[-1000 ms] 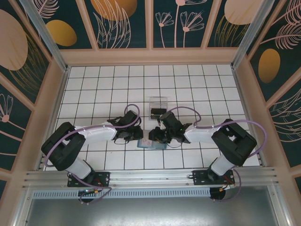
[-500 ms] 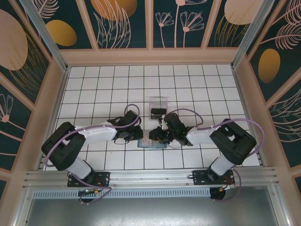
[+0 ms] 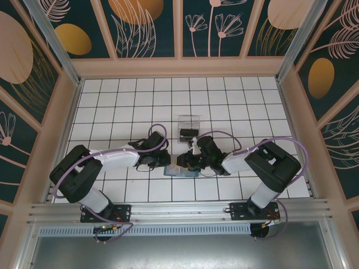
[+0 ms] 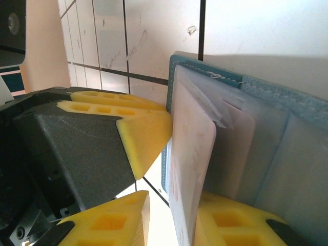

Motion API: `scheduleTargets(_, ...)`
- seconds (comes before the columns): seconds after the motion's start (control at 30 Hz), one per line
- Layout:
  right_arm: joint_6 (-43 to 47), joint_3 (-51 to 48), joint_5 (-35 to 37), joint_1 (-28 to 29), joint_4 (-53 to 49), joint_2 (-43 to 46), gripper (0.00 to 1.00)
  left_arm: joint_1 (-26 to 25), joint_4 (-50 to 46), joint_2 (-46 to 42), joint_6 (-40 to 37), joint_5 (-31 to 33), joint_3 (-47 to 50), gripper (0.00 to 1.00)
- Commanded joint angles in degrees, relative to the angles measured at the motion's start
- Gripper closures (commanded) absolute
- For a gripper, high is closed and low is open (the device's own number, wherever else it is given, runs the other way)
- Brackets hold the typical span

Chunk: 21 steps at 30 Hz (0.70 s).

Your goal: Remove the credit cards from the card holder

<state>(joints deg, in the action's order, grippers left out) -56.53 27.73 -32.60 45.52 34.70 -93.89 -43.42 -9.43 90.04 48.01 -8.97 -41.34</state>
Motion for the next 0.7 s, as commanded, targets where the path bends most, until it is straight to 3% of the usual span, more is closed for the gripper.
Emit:
scheduleTargets(0.0,0.0,-1.1,-1.1,-0.7,3.0,3.0,0.73,0.0,-4.1,3.0,-0.8,0.6,0.2,0.81)
scheduleTargets(0.67,2.3,-3.5,-0.3,-2.9,-4.5,8.3,0.78,-0.1,-6.4,3.4,-1.4,2.0,-1.0,0.81)
